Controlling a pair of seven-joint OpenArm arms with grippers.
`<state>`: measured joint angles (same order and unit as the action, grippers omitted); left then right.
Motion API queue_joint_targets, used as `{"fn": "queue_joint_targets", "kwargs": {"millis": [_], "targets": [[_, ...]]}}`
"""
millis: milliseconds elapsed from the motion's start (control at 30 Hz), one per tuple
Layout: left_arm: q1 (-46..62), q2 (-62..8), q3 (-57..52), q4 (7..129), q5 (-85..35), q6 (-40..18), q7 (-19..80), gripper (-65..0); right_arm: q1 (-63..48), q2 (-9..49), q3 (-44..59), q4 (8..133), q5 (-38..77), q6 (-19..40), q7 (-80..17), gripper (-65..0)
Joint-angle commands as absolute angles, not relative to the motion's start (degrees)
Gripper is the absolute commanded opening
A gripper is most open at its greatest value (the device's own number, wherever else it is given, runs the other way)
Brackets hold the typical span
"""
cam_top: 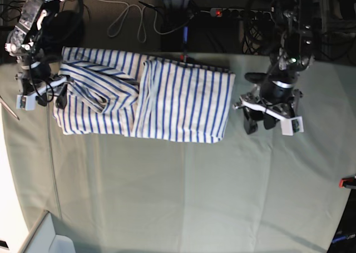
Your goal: Layout the t-shirt on the table in an organized manner, then fold the t-shirt properly
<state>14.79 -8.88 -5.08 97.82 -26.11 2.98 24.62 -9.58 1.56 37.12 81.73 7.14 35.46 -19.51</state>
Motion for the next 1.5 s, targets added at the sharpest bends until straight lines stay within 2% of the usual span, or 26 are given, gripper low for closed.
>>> {"fn": "queue_joint_targets", "kwargs": {"millis": [0, 233, 500, 733, 833, 1000, 1033, 1200, 1467], "targets": [[14.5, -9.3, -5.2, 98.8, -26.2, 2.5, 23.3, -33.8, -9.3, 2.1, 37.2, 82.6, 8.0, 35.0, -18.2, -25.7], [14.4, -8.8, -5.2, 98.8, -26.2, 2.5, 23.3, -33.8, -10.9, 1.7, 37.1, 82.4, 8.0, 35.0, -18.2, -25.7], [14.3, -8.8, -5.2, 98.8, -26.2, 2.5, 23.3, -33.8, -11.0, 3.1, 37.0, 74.2, 8.0, 35.0, -18.1, -25.8], [14.6, -8.9, -5.2, 99.3, -26.2, 2.5, 23.3, -33.8, -10.5, 3.1, 35.8, 72.0, 8.0, 35.0, -18.1, -26.9], [14.7, -9.1, -5.2, 99.5, -26.2, 2.5, 23.2, -33.8, -10.9, 3.2, 32.2, 72.5, 8.0, 35.0, -18.1, -35.7], [14.7, -9.1, -6.5, 99.6, -26.2, 2.5, 23.2, -33.8, -10.9, 2.9, 29.8, 72.5, 8.0, 35.0, -18.2, -61.7], [14.8, -8.9, -7.2, 99.6, -26.2, 2.5, 23.3, -33.8, -10.9, 2.9, 29.6, 72.5, 8.0, 35.0, -18.2, -65.0], [14.8, -8.8, -10.1, 99.6, -26.2, 2.5, 23.3, -33.8, -11.1, 2.9, 30.2, 74.9, 8.1, 35.1, -18.2, -65.0], [14.8, -8.8, -15.0, 99.6, -26.2, 2.5, 23.3, -33.8, -15.8, -0.6, 30.2, 92.1, 8.2, 35.1, -18.0, -65.0]]}}
